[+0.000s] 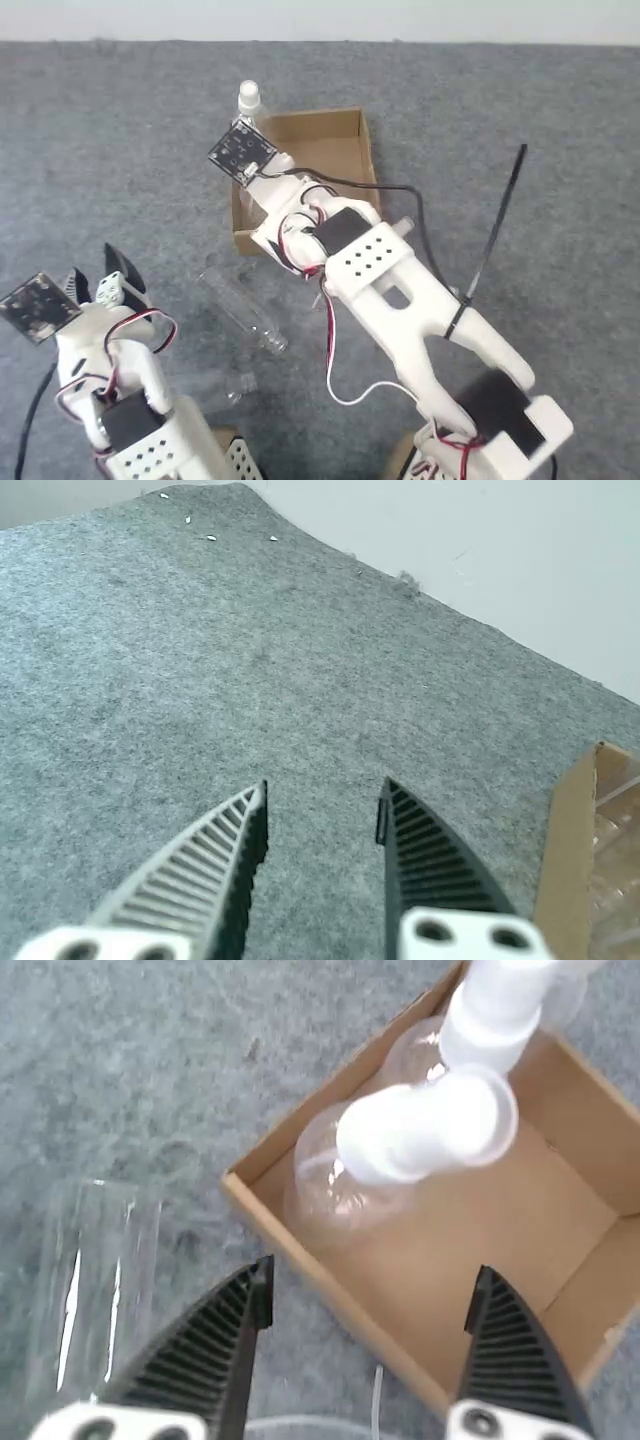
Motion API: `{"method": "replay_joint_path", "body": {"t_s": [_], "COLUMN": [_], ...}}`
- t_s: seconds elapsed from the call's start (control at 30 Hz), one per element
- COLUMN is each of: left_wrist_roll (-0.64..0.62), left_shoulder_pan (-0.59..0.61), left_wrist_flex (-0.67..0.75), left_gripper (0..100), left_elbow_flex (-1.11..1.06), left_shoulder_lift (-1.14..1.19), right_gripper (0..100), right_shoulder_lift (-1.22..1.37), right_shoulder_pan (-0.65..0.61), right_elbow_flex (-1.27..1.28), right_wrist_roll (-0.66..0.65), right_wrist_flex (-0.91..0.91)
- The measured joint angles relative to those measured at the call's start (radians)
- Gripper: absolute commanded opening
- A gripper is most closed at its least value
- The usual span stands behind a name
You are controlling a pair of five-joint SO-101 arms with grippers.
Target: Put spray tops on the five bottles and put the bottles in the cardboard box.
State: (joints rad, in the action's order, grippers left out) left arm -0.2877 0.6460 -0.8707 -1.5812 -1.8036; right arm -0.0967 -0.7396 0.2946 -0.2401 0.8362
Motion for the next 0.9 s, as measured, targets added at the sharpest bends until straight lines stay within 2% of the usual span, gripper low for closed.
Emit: {"method": "replay_joint_path", "body": {"t_s": [0.57,0.9], "left_wrist_roll": [0.0,0.0], "left_shoulder_pan": [0.0,0.0], "left_wrist_flex": [0.0,0.0], "left_gripper": [17,17], "left_elbow_flex": [0.0,0.0], "left_shoulder_lift": [0.0,0.0], "right_gripper": [24.9,25.1], "right_shoulder_lift": [-0.247,-0.292], "right_shoulder_pan": [0.0,0.0], "right_elbow_flex": [0.0,0.0], "right_wrist_roll": [0.0,-0.002], "right_wrist_flex": [0.293,0.468]}}
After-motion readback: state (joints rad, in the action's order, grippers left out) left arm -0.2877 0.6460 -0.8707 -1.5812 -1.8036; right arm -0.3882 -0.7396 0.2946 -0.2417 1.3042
